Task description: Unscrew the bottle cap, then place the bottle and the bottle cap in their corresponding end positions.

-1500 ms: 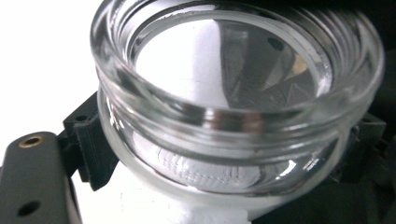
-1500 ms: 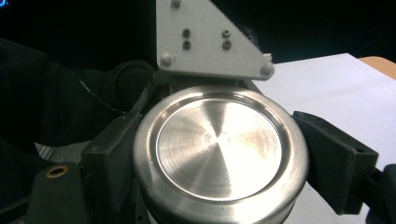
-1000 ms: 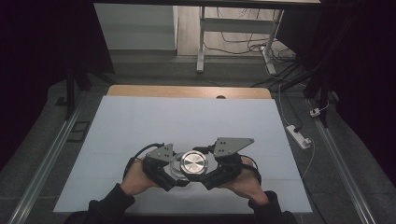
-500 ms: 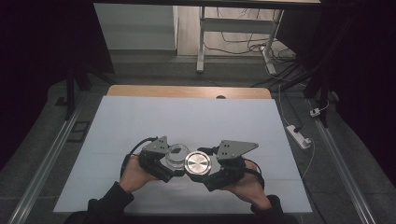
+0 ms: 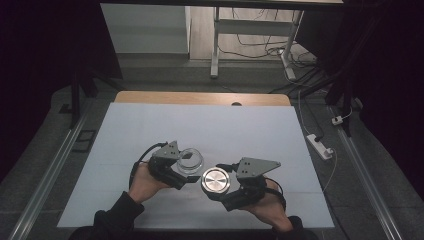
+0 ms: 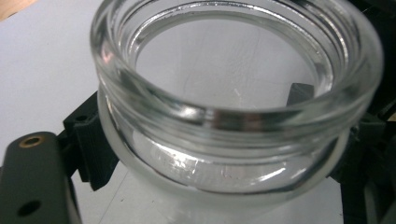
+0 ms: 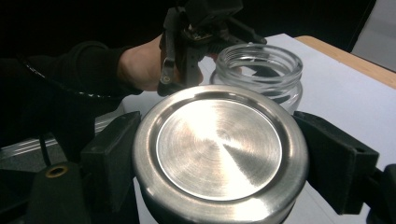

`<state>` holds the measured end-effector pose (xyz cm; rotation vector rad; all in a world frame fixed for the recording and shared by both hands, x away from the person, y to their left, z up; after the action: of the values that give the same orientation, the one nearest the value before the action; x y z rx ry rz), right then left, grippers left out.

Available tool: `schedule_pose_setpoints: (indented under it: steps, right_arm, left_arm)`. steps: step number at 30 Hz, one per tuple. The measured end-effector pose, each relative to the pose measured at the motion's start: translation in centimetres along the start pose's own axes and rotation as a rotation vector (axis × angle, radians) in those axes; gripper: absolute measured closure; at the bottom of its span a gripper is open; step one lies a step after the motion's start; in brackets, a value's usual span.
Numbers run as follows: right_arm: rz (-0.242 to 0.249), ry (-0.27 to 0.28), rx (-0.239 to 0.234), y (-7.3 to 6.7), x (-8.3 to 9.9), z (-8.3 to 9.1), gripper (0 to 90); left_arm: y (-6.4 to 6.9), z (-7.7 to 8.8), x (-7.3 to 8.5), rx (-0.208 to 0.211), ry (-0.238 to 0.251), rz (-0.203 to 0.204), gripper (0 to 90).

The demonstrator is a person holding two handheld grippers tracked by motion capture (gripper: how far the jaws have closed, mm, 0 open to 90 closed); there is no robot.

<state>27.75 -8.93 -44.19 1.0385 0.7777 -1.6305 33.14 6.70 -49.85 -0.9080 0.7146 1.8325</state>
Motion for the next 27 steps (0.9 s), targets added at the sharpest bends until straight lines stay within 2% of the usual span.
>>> schedule_pose_setpoints:
  steps: [6, 11, 21, 27]
  right_arm:
    - [-0.009, 0.011, -0.007, -0.3, 0.5, 0.0, 18.5]
    - [-0.009, 0.011, 0.004, -0.3, 0.7, 0.2, 18.5]
    - [-0.02, -0.021, 0.024, -0.4, 2.3, -0.1, 18.5]
    - [-0.025, -0.022, 0.023, -0.6, 2.9, -0.3, 18.5]
  left_arm:
    - [-0.4, -0.2, -0.3, -0.016, 0.001, 0.0, 15.2]
    - [-0.9, -0.2, -0.7, -0.03, 0.01, 0.004, 15.2]
    - [-1.9, -0.6, -1.6, -0.051, 0.025, 0.005, 15.2]
    - [-2.5, -1.1, -2.2, -0.063, 0.025, -0.009, 15.2]
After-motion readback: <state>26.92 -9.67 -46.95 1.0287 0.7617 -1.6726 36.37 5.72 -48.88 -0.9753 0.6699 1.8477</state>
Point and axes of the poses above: each handheld gripper's, and its own axes: z roughly backward along the jaws, x roughly out of its underside, y roughly to its right, the point moved 7 cm from there along -z, roughly forward along the jaws, and after that the axes turned 2 degrees about z, right-handed, at the moved point
